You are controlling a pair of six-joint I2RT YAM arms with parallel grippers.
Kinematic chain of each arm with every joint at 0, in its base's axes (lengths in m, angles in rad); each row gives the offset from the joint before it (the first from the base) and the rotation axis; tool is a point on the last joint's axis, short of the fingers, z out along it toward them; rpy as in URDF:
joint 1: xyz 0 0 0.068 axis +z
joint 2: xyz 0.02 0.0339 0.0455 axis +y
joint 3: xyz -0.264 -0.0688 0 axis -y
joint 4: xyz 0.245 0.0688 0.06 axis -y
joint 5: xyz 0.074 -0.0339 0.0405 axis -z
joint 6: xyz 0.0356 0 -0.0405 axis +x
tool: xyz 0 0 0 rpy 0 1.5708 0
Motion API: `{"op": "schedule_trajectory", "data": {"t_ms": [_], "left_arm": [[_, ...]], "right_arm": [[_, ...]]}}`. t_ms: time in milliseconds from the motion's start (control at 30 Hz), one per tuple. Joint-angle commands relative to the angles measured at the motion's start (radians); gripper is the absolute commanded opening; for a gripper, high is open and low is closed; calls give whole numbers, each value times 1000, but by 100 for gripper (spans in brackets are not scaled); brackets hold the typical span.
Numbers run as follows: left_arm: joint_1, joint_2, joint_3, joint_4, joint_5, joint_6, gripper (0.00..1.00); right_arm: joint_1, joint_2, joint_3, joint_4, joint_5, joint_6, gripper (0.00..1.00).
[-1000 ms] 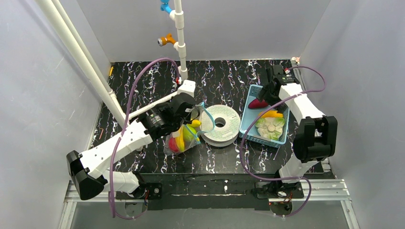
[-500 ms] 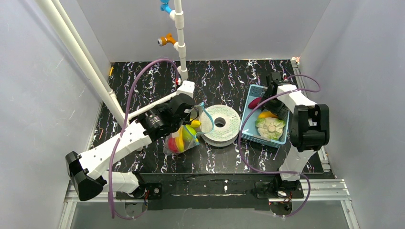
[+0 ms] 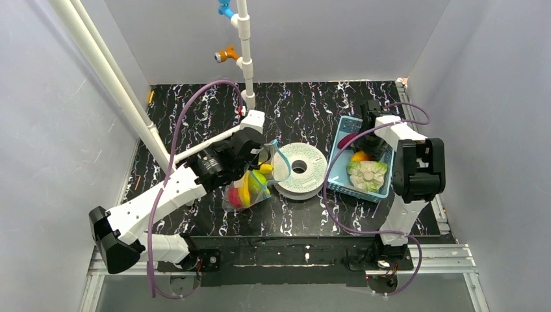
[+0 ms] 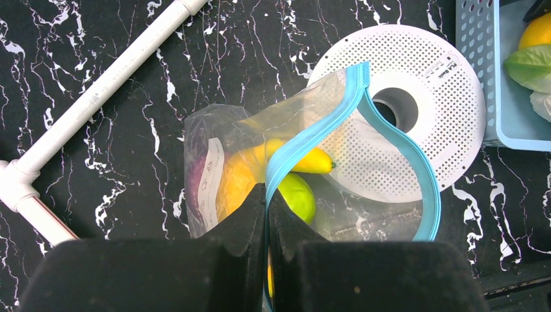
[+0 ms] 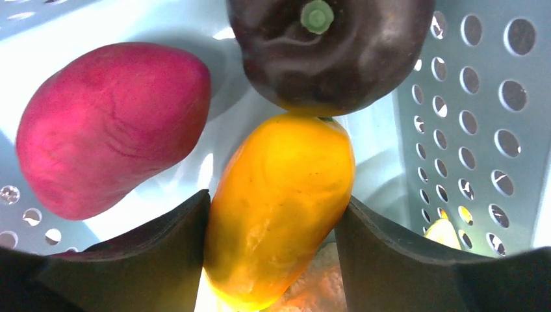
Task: Place the food in the zip-top bag and seal the zipper
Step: Pick up the fake fruit from the bin, then place the fake fruit in the zipper food storage bag.
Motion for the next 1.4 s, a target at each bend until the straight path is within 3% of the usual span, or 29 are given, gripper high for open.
{"op": "schedule_trajectory", "data": {"t_ms": [0,300,467,700,900,967,1067,1367], "left_arm": [[4,-18,13,-19,-4,-11,0],[3,-19,12,-21,-1,-19,0],[4,-10,17,-20,8,-27,0],[4,-1,22,-20,15,-29,0],[4,7,27,-18,16,-31,0],[4,13,31,-18,19,-31,0],[3,17,33,-16,22,-31,0],[4,23,38,-11,35,-36,0]], "right_arm": [[-1,-80,5,24,-28,-37,42],[1,-234,15,13,-40,-78,22],[1,-344,8,44,-137,-120,17],[26,-509,-120,251,-655,-143,14],[140,-539,-162,446,-1084,-96,20],[208,-533,-153,469,-1149,-87,20],[326,-536,-114,412,-1047,-109,18],[598,-600,-229,622,-636,26,16]]}}
